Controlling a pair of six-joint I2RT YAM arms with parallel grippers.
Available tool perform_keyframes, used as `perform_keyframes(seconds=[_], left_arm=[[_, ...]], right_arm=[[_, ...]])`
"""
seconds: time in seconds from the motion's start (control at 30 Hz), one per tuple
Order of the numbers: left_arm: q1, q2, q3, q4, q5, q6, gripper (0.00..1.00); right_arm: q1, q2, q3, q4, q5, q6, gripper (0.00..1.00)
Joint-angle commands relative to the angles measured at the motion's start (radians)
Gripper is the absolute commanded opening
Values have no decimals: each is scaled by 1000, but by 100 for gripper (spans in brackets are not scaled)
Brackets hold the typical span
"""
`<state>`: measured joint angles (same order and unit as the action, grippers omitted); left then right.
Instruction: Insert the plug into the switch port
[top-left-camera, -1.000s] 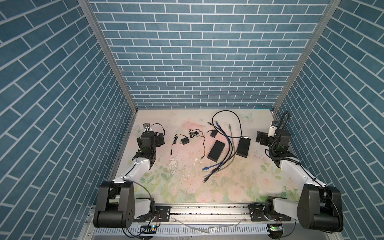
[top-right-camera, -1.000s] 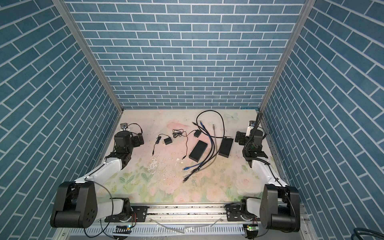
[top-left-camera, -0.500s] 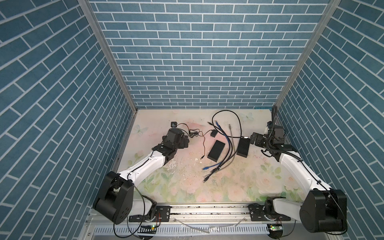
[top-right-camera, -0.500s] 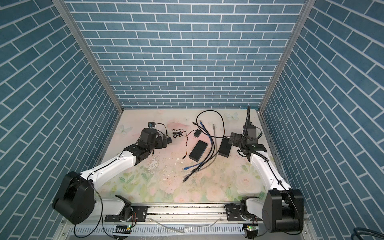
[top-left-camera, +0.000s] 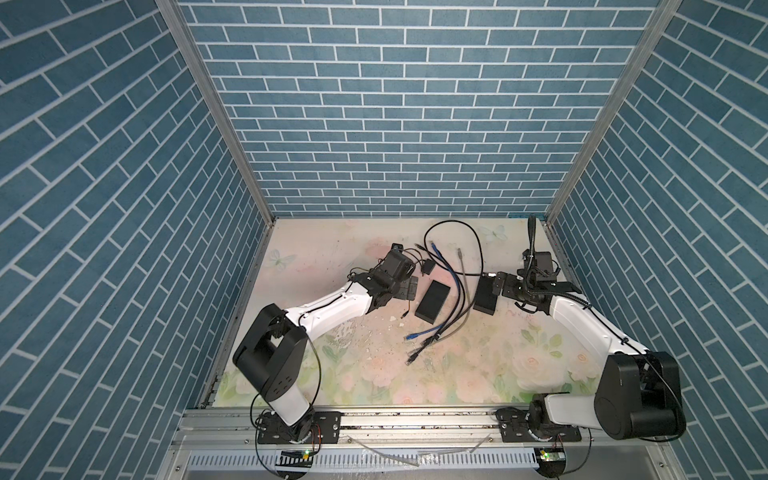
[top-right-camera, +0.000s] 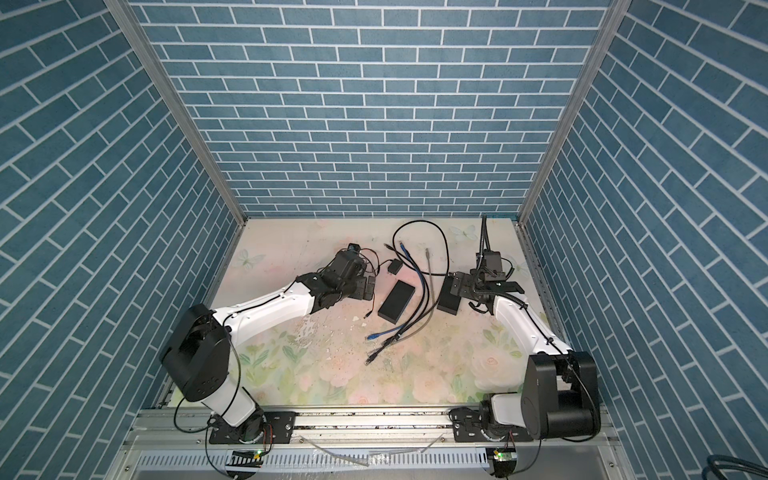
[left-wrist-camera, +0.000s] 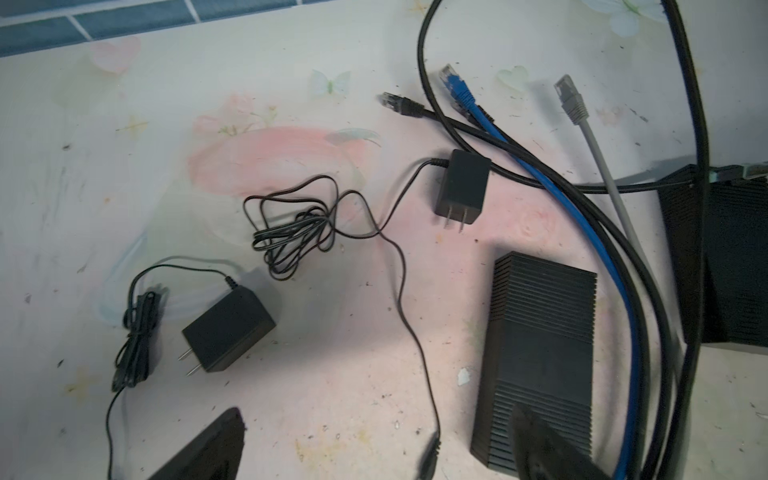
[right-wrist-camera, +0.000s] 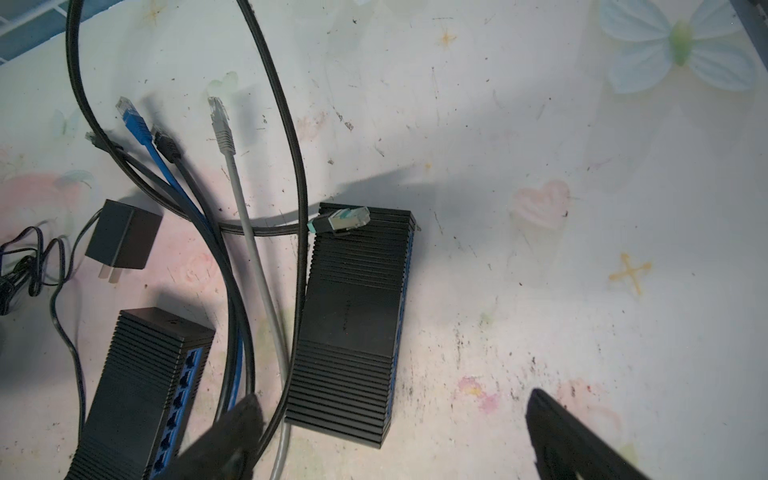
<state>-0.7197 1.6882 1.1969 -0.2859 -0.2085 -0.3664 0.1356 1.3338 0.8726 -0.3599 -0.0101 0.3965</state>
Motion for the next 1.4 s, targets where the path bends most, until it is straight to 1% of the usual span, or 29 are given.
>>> perform_keyframes(seconds=[0.0,0.17,0.3,0.63,0.8,1.0,1.23,1.37], left_arm=[[-20,87,102,-97,23,21,99],[-47,204,250,-177,40,40,99],[-68,278,334,-210,85,50,99],[-120,467,542,-369,109,73,100],[-138,543,637,-461,91,76,100],[-142,621,724,-531,84,76,99],[-144,706,832,-638,45,80,96],[-147,728,854,-671,40,92,91]], right_arm=[[3,5,39,-26,24,30,98],[3,1,26,-25,35,26,98],[3,8,27,-27,40,17,98],[3,32,19,-31,33,10,98],[4,36,11,-23,30,7,98],[3,45,8,-16,22,4,98],[3,51,3,-15,23,-2,98],[3,56,2,-13,25,-4,98]])
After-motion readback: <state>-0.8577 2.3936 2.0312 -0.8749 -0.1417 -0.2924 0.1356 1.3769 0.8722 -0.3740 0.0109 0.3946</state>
